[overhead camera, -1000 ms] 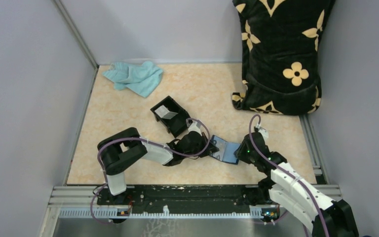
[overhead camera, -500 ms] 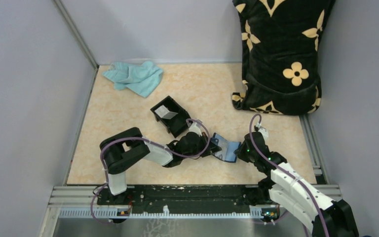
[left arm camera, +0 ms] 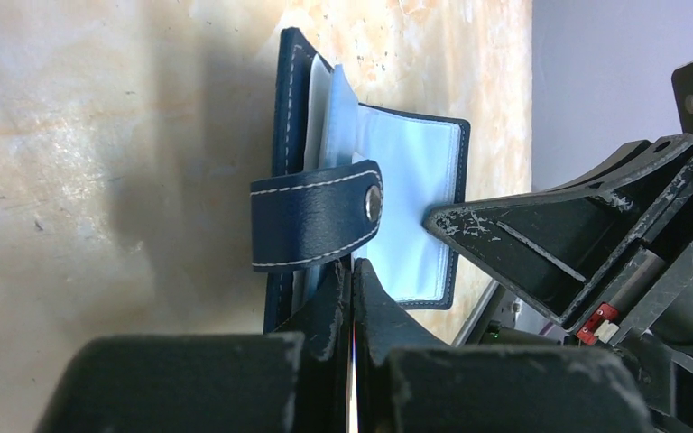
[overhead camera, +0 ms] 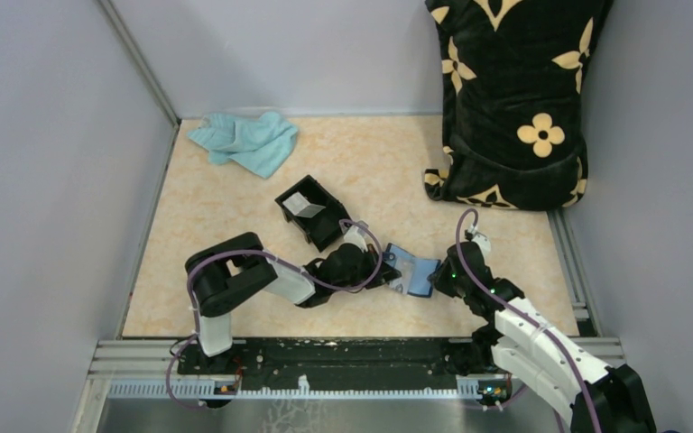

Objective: Put the credit cards into the card holder
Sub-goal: Insert the credit card into the card holder.

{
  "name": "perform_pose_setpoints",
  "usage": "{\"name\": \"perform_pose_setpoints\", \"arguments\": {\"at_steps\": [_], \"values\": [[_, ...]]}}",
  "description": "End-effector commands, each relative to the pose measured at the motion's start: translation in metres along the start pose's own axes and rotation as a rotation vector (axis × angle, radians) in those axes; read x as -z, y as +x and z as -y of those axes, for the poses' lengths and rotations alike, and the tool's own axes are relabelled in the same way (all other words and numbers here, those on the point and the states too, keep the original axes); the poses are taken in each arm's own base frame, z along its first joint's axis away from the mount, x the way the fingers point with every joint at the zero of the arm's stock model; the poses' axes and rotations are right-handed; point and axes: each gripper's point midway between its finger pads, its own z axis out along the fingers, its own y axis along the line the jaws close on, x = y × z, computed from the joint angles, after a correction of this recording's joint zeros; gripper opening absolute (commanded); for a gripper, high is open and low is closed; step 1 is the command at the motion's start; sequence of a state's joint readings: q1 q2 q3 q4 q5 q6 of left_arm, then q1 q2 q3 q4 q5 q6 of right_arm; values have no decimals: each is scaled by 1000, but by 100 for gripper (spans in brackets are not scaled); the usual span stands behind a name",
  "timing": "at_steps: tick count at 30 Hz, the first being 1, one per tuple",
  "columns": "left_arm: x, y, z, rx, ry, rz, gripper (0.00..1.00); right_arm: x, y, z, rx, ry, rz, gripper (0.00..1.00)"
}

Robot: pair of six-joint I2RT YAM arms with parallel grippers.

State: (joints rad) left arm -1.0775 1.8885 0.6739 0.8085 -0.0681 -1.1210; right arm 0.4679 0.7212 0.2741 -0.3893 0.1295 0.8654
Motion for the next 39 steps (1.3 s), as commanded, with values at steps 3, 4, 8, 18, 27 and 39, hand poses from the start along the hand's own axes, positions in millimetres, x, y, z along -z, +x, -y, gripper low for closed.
{"name": "perform_pose_setpoints", "arguments": {"at_steps": [3, 4, 8, 18, 27, 39], "values": [[-2, -18, 3, -88, 4, 60, 0, -3, -2, 1, -5, 0, 13, 4], [-3, -19, 4, -94, 3, 65, 0, -3, -2, 2, -3, 1, 14, 4], [-4, -23, 3, -112, -5, 76, 0, -3, -3, 1, 0, 1, 15, 4], [-13, -18, 2, -154, -1, 49, 0, -3, -5, -2, 7, -6, 13, 4], [-15, -13, -6, -170, -9, 37, 0, -5, -3, -4, 6, -12, 5, 4], [-13, -10, -20, -168, -37, 45, 0, -6, 0, -2, -4, -18, 0, 4]]}}
